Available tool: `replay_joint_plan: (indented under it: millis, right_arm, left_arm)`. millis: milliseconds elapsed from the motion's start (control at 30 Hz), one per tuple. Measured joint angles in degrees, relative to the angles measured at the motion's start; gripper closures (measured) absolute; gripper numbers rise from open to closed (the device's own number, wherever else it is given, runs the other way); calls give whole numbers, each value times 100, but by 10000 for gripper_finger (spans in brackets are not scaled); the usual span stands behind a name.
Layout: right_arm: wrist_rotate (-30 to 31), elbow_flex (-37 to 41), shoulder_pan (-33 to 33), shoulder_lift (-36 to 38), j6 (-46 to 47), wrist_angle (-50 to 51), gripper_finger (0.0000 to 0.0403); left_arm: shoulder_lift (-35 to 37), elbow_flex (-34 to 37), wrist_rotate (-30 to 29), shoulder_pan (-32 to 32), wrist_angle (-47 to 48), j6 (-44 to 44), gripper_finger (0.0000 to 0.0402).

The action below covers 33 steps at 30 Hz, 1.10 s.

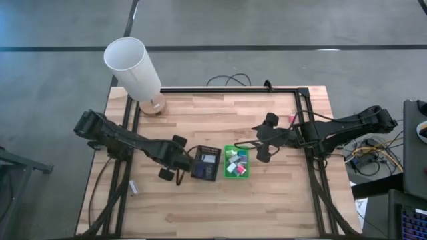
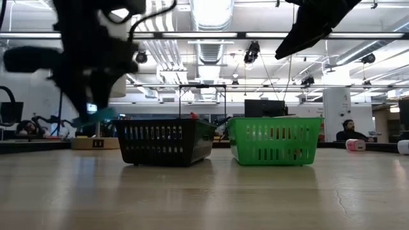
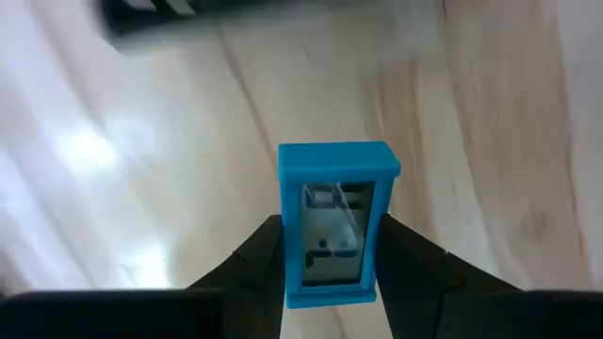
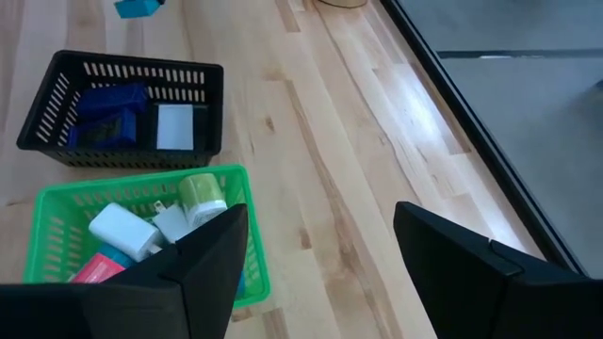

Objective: Pick & Place Office items
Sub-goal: Put the blue digital clock into the black basket

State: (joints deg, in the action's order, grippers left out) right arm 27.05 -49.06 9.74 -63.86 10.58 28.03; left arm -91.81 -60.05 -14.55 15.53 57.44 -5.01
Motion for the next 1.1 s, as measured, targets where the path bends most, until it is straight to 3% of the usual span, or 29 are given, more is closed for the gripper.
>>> replay_joint_plan:
  millis: [333, 633, 1100]
  right_arm:
    - [0, 0, -4, 2, -72, 0, 141]
    - [-3, 0, -4, 2, -73, -2, 144]
    - [-15, 0, 0, 2, 119, -4, 142]
  left_arm:
    - [7, -995, -242, 7, -732, 47, 275]
    - [-7, -997, 378, 7, -2024, -50, 275]
    - [-7, -934, 440, -11, -2213, -24, 275]
